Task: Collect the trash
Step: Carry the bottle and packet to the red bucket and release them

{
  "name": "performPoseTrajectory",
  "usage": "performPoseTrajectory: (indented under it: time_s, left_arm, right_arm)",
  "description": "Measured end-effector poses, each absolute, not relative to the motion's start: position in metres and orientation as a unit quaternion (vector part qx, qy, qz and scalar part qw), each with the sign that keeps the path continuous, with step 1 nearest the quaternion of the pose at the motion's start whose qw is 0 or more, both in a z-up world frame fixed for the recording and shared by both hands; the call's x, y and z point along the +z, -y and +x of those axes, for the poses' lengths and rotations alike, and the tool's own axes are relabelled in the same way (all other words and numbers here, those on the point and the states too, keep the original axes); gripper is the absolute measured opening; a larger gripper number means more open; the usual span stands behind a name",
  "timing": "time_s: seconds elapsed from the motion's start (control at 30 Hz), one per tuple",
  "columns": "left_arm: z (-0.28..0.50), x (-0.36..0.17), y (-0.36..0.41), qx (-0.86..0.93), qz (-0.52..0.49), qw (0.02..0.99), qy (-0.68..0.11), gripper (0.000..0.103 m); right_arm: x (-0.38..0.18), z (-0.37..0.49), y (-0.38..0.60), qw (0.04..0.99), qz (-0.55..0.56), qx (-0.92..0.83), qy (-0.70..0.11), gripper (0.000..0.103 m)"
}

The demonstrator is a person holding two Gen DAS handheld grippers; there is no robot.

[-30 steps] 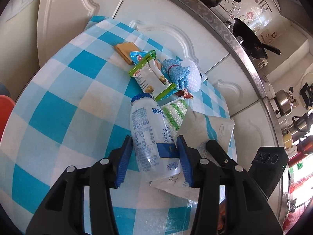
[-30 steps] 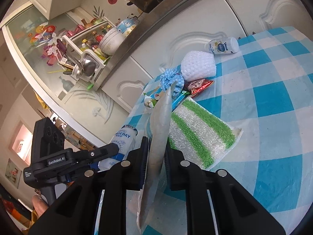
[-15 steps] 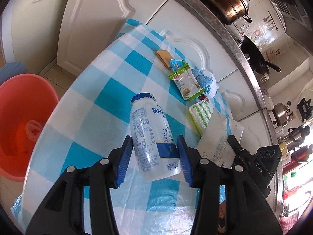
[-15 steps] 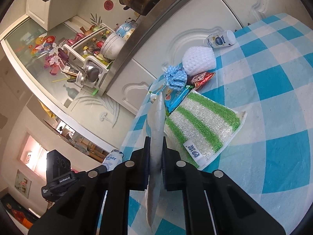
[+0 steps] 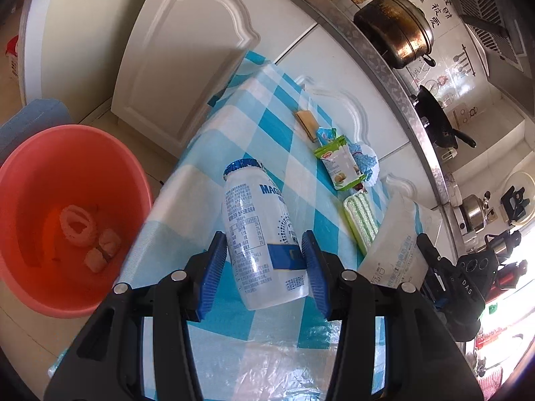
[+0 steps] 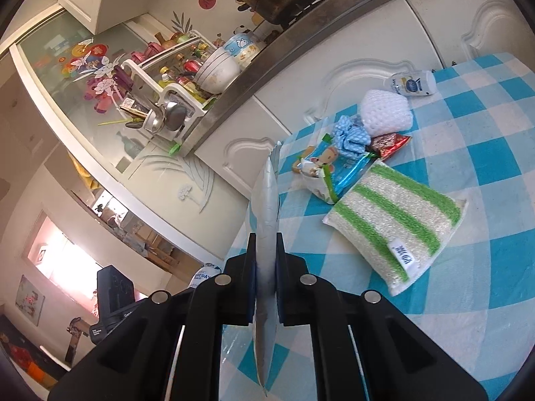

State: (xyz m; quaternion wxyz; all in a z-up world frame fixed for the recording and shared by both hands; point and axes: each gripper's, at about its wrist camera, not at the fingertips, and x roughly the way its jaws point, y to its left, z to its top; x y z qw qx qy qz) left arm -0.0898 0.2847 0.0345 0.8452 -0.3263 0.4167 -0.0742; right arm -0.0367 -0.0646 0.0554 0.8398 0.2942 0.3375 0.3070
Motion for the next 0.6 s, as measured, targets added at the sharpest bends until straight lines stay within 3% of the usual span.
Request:
performPoseTrajectory:
  time_s: [0.6]
  left_arm:
    - [-0.143,0.010,-0.411,0.030,-0.382,0.845,-0.374,0.048]
  right_arm:
    - [0.096,-0.016,-0.127,0.801,0.193,0.415,-0.386,0.010]
